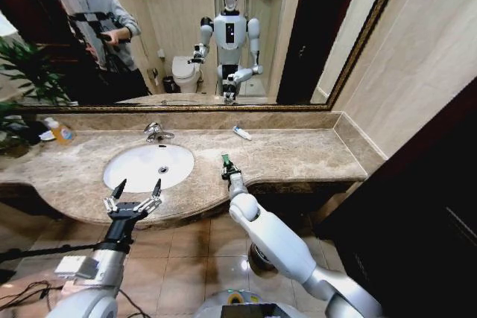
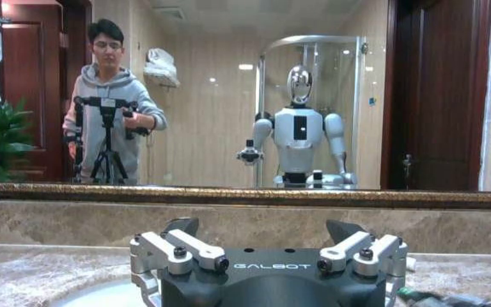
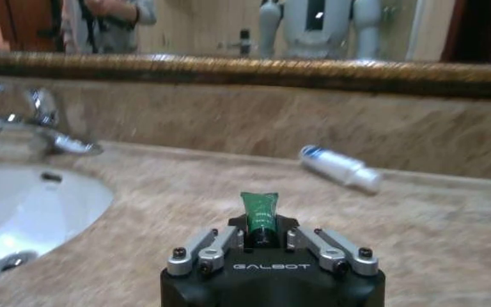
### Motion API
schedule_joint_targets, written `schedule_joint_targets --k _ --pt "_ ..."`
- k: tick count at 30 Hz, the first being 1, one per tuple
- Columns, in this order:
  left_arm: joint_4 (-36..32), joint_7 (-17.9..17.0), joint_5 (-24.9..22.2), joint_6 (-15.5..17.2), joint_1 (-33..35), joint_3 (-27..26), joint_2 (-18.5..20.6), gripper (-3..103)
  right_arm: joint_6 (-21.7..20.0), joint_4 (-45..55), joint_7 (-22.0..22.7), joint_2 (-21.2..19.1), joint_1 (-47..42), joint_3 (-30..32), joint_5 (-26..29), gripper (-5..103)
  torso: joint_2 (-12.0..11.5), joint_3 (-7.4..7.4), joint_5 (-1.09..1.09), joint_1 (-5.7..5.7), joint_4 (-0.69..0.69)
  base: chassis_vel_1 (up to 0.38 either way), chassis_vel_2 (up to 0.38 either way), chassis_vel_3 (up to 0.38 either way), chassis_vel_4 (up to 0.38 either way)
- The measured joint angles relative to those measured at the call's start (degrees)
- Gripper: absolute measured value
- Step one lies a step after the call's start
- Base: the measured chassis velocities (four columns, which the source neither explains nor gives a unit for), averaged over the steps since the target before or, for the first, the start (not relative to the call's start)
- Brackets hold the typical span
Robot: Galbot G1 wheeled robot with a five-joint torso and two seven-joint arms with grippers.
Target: Pick up the trash from the sink and place it in the trash bin.
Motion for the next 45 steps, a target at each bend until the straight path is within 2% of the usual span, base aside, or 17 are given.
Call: schedule_joint_targets --k 4,5,10,17,25,33,36,38,41,43,45 --pt "0.0 0.0 0.0 0.0 0.0 0.0 0.0 100 0.73 6.19 -1.03 -4.47 -3.98 3.37 0.2 20 0.0 0.0 0.01 0.0 0.0 0.0 0.0 0.0 0.0" --pt "0.0 0.0 0.0 0.0 0.0 0.0 0.0 100 0.73 6.19 -1.03 -4.47 -3.98 3.37 0.2 20 0.0 0.0 0.01 0.0 0.0 0.0 0.0 0.0 0.0" --pt "0.0 -0.01 0.0 0.0 0.0 -0.01 0.0 100 2.13 14.25 -2.39 -10.45 -12.73 11.73 0.33 20 0.0 0.0 0.0 0.0 0.0 0.0 0.0 0.0 0.0" --pt "0.0 0.0 0.0 0.0 0.0 0.0 0.0 100 3.83 20.2 -3.32 -13.29 -22.27 19.79 -0.64 20 0.0 -0.01 0.01 0.0 -0.01 0.0 0.0 0.0 0.0" --pt "0.0 0.0 0.0 0.0 0.0 0.0 0.0 100 7.54 21.58 -4.48 -11.77 -32.6 22.12 -6.84 20 0.0 -0.01 0.0 0.0 -0.01 0.0 0.0 0.0 0.0" --pt "0.0 0.0 0.0 0.0 0.0 0.0 0.0 100 11.87 19.33 -5.96 -9.29 -38.06 21.75 -13.11 20 0.0 -0.01 0.0 -0.01 0.0 0.0 0.0 0.0 0.0" --pt "0.0 0.0 0.0 0.0 0.0 0.0 0.0 100 15.32 16.16 -6.61 -8.58 -40.03 21.43 -16.14 20 0.0 0.0 0.0 0.0 0.0 0.0 0.0 0.0 0.0" --pt "0.0 0.0 0.0 0.0 0.0 0.0 0.0 100 15.84 15.38 -6.66 -8.47 -40.19 21.37 -16.37 20 0.0 0.0 0.0 -0.01 0.0 0.0 0.0 0.0 0.0" --pt "0.0 0.0 0.0 0.0 0.0 0.0 0.0 100 19.33 8.74 -6.81 -7.65 -39.95 21.13 -17.16 20 0.0 0.0 0.0 0.0 -0.01 0.0 0.0 0.0 0.0" --pt "0.0 0.0 0.0 0.0 0.0 -0.01 0.0 100 19.52 8.3 -6.82 -7.61 -39.87 21.12 -17.16 20 0.0 0.0 0.0 0.0 -0.01 0.0 0.0 0.0 0.0" --pt "0.0 0.0 0.0 0.0 0.0 0.0 0.0 100 21.63 1.86 -7.62 -7.04 -38.63 20.83 -17.2 20 0.0 0.0 0.0 0.0 0.0 0.0 0.0 0.0 0.0"
